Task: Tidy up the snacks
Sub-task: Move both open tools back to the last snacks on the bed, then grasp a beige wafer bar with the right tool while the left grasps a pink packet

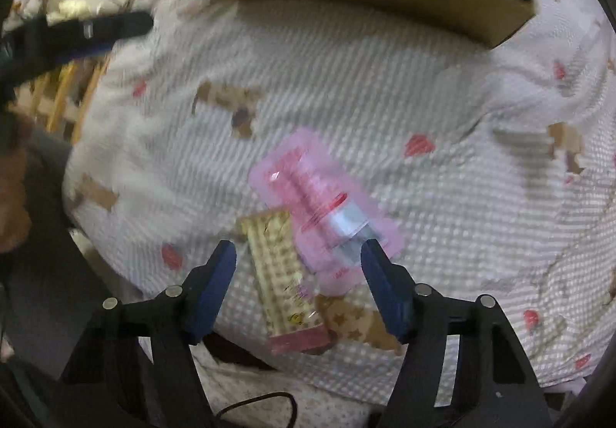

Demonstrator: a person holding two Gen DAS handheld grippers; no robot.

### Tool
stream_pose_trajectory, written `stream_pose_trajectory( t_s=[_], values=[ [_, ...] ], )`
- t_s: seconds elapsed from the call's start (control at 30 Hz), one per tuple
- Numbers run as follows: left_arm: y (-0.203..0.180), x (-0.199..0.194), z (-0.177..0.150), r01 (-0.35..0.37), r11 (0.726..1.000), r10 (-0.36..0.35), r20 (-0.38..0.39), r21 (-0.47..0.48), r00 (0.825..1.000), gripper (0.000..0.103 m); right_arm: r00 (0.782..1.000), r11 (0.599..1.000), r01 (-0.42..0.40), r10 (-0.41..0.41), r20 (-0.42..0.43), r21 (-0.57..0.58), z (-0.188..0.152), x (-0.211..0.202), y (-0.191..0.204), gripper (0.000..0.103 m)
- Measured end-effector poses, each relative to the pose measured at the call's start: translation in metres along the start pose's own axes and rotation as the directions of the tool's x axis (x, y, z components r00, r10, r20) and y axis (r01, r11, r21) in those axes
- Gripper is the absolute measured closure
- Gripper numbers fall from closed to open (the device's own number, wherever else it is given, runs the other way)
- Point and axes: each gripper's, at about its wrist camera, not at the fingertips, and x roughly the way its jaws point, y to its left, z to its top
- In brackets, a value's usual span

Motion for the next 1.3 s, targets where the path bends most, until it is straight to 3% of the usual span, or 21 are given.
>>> stream_pose_trajectory(
  t_s=[0.1,0.17,0.3,0.43,0.6,0.73,0.9,0.97,1.03,1.1,1.3],
  values=[
    [-0.002,-0.002,-0.002,-0.002,1.000,0.001,0.007,0.019,1.000,0.018,0.998,0.999,0.004,-0.006,-0.061,-0.042,-0.005,0.015,0.010,0.038],
    [-0.004,-0.003,-0.002,0.008,0.999,-0.009,0.012,0.032,1.000,0.018,0.995,0.998,0.020,-0.026,-0.094,-0.064,-0.008,0.025,0.014,0.045],
    [-0.003,0.000,-0.002,0.001,0.999,-0.001,-0.003,0.033,1.000,0.018,0.994,0.995,0.029,-0.040,-0.106,-0.099,-0.010,0.031,0.021,0.075],
    [0.000,0.005,-0.002,0.009,1.000,-0.009,-0.020,0.015,1.000,0.018,0.998,0.997,-0.024,0.020,-0.061,-0.067,-0.013,0.020,0.020,0.075],
    [-0.001,0.009,-0.002,0.011,1.000,-0.011,-0.029,0.007,1.000,0.018,0.991,0.995,-0.095,0.093,0.095,0.022,-0.009,-0.021,-0.008,0.075],
    [-0.009,0.015,-0.005,0.022,0.999,-0.020,-0.052,0.030,0.998,0.018,0.957,0.985,-0.129,0.093,0.276,0.115,-0.007,-0.062,-0.031,0.075],
    [-0.031,0.026,-0.012,0.060,0.996,-0.054,-0.094,0.066,0.994,0.018,0.910,0.958,-0.165,0.057,0.410,0.235,-0.003,-0.090,-0.061,0.075],
    [-0.042,0.032,-0.013,0.083,0.994,-0.073,-0.122,0.074,0.990,0.018,0.900,0.946,-0.178,0.045,0.433,0.271,-0.006,-0.096,-0.071,0.075],
    [-0.057,0.043,-0.017,0.121,0.988,-0.102,-0.177,0.100,0.979,0.007,0.890,0.928,-0.203,0.042,0.454,0.311,-0.007,-0.103,-0.083,0.075],
    [-0.072,0.056,-0.023,0.151,0.982,-0.122,-0.226,0.112,0.966,0.006,0.885,0.916,-0.222,0.044,0.464,0.335,-0.005,-0.106,-0.095,0.075],
    [-0.118,0.097,-0.039,0.171,0.959,-0.091,-0.325,0.227,0.941,0.006,0.874,0.905,-0.248,0.056,0.483,0.345,-0.009,-0.111,-0.103,0.075]
  ],
)
